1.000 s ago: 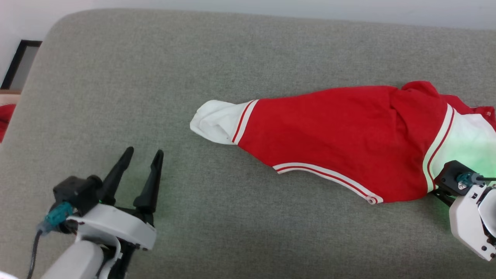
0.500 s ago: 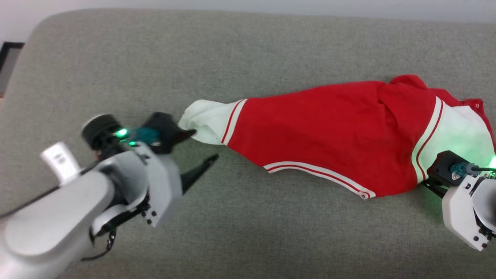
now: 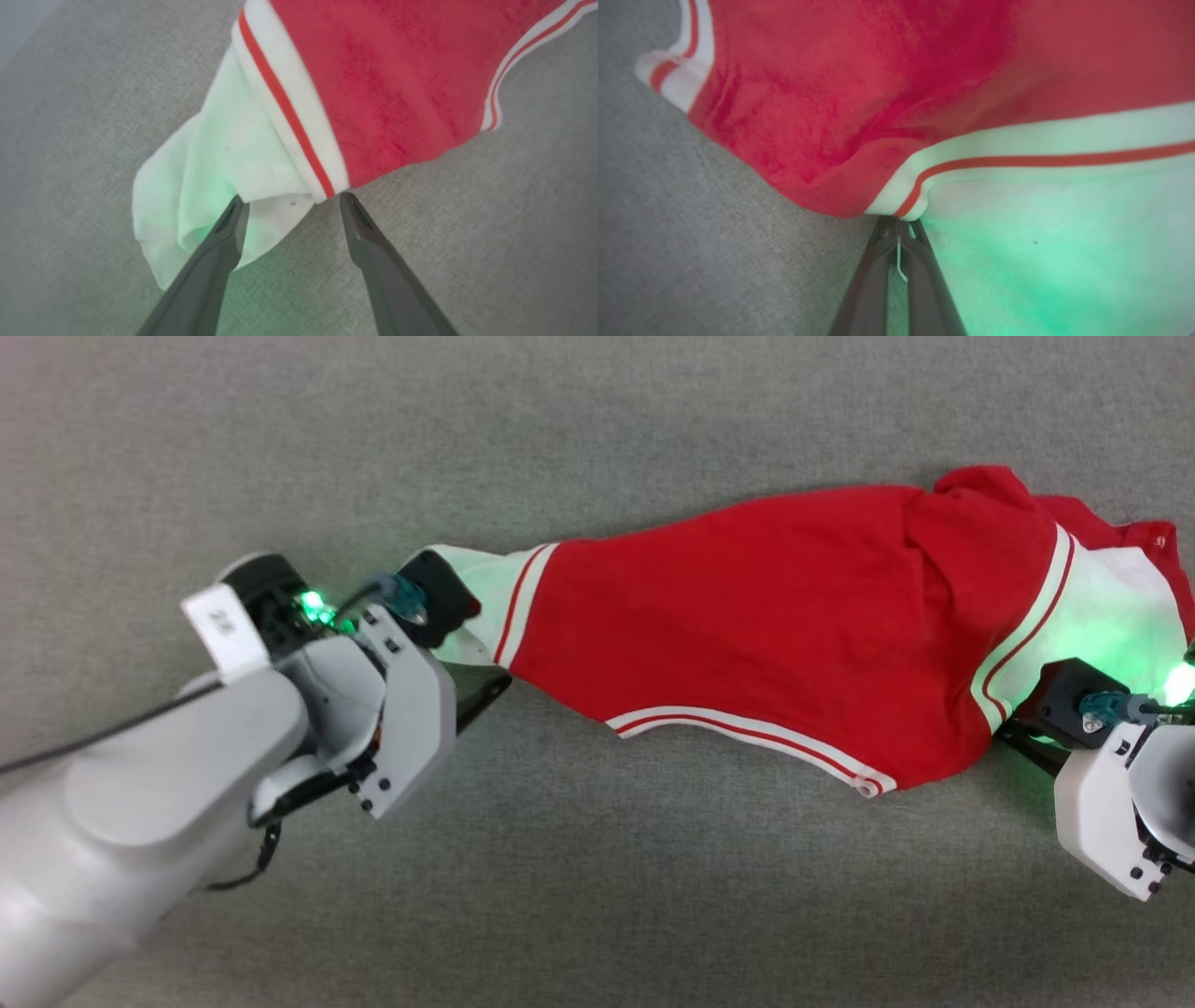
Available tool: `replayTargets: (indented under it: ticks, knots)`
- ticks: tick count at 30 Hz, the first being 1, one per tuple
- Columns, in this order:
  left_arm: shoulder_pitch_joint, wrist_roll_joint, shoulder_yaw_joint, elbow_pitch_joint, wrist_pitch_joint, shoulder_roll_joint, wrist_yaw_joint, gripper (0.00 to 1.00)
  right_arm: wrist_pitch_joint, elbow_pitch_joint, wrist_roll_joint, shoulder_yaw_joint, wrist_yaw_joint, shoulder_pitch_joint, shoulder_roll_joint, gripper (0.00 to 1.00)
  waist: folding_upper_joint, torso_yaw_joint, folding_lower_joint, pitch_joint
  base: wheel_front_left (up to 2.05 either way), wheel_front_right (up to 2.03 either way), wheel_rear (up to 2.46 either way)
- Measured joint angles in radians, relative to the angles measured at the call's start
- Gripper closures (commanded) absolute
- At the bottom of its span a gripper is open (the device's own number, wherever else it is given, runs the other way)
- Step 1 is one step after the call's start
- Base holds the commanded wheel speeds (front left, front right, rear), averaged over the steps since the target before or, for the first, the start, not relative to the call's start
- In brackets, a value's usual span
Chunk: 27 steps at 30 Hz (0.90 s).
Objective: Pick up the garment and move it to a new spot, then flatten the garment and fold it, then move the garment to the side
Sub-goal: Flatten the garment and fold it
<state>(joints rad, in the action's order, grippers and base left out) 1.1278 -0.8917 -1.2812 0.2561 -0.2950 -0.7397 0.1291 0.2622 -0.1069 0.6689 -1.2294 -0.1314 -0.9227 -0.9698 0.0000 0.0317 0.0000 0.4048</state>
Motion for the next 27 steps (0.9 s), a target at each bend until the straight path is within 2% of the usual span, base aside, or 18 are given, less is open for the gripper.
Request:
replayTargets:
  ticks: [5, 6, 7, 8, 10, 11, 16, 19, 23, 27]
  knots:
    - [-0.020, 0.019, 0.003, 0.033, -0.026, 0.020, 0.000, 0.00, -0.005, 0.007, 0.000, -0.002, 0.000, -0.015, 0.004, 1.00, 0.0000, -0.015, 0.0000, 0.021, 0.00, 0.00, 0.00]
    - [-0.020, 0.027, 0.005, 0.035, -0.030, 0.020, 0.000, 0.37, -0.006, 0.007, 0.000, -0.003, 0.000, -0.017, 0.006, 1.00, 0.0000, -0.017, 0.0000, 0.023, 0.00, 0.00, 0.00]
    - [-0.018, 0.036, 0.004, 0.044, -0.021, 0.021, 0.001, 0.55, -0.007, 0.007, 0.000, -0.005, 0.000, -0.019, 0.007, 1.00, 0.0000, -0.020, 0.0000, 0.024, 0.00, 0.00, 0.00]
    - [-0.016, 0.036, 0.004, 0.060, -0.002, 0.023, 0.003, 0.59, -0.008, 0.007, 0.001, -0.006, 0.000, -0.020, 0.008, 1.00, 0.0000, -0.022, 0.0000, 0.025, 0.00, 0.00, 0.00]
    - [-0.012, 0.034, 0.003, 0.092, 0.033, 0.033, 0.003, 0.97, -0.014, 0.004, 0.004, -0.008, 0.000, -0.021, 0.011, 1.00, 0.0000, -0.024, 0.0000, 0.023, 0.00, 0.00, 0.00]
    - [-0.012, 0.033, 0.004, 0.108, 0.046, 0.039, 0.002, 1.00, -0.016, 0.002, 0.007, -0.009, 0.000, -0.021, 0.012, 1.00, 0.0000, -0.024, 0.0000, 0.020, 0.00, 0.00, 0.00]
    - [-0.019, 0.025, 0.000, 0.171, 0.100, 0.061, 0.002, 1.00, -0.037, -0.012, 0.017, -0.010, 0.000, -0.018, 0.019, 1.00, 0.0000, -0.028, 0.0000, 0.002, 0.00, 0.00, 0.00]
    - [-0.016, -0.029, -0.002, 0.212, 0.148, 0.062, 0.002, 1.00, -0.062, -0.016, 0.032, 0.013, 0.000, -0.008, 0.016, 1.00, 0.0000, -0.029, 0.0000, -0.017, 0.00, 0.00, 0.00]
    - [-0.009, -0.170, 0.017, 0.231, 0.243, 0.044, 0.002, 1.00, -0.105, -0.001, 0.063, 0.096, 0.000, 0.009, -0.001, 1.00, 0.0000, -0.033, 0.0001, -0.050, 0.00, 0.00, 0.00]
    - [-0.022, -0.308, 0.054, 0.177, 0.314, 0.018, 0.002, 1.00, -0.139, 0.019, 0.095, 0.204, 0.000, 0.056, -0.036, 1.00, 0.0000, -0.037, 0.0000, -0.085, 0.00, 0.00, 0.00]
